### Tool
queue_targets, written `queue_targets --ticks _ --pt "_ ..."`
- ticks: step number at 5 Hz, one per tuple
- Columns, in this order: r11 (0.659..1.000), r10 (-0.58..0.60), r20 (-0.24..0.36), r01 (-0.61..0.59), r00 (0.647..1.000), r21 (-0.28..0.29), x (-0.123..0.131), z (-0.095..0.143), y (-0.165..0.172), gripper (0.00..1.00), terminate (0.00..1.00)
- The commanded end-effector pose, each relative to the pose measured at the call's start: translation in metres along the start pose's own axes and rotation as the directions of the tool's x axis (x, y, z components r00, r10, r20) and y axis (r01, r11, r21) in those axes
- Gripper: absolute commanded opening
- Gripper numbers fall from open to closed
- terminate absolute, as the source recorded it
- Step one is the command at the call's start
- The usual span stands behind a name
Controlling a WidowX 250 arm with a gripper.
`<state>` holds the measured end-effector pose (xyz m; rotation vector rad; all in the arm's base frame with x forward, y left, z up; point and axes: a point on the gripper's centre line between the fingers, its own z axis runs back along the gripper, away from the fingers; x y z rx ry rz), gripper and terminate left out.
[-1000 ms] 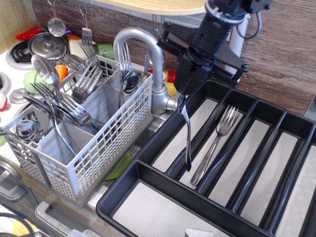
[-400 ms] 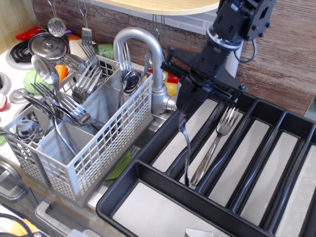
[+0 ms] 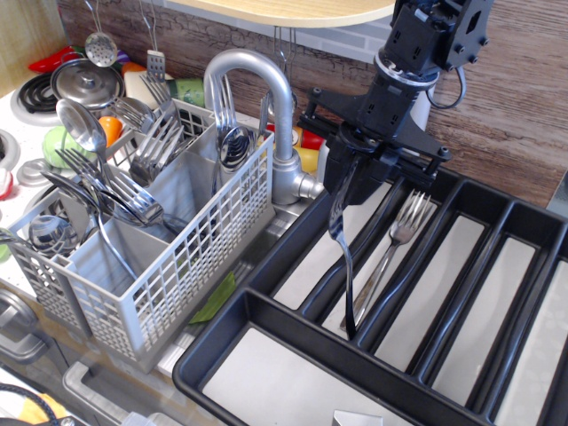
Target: Put fork from basket to tray
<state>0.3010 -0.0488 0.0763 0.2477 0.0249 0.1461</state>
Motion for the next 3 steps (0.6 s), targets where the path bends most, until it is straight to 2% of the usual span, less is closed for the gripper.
queue_targets --ticks 1,2,3 --pt "0.999 0.028 0.045 -0.027 0.999 -0.022 0.0052 0.0137 0.0009 1.00 0.00" --pt "0.999 0.028 0.045 -0.027 0.999 -0.022 0.0052 0.0137 0.0009 1.00 0.00" --pt "0.999 0.028 0.045 -0.027 0.999 -0.022 0.0052 0.0137 0.0009 1.00 1.00"
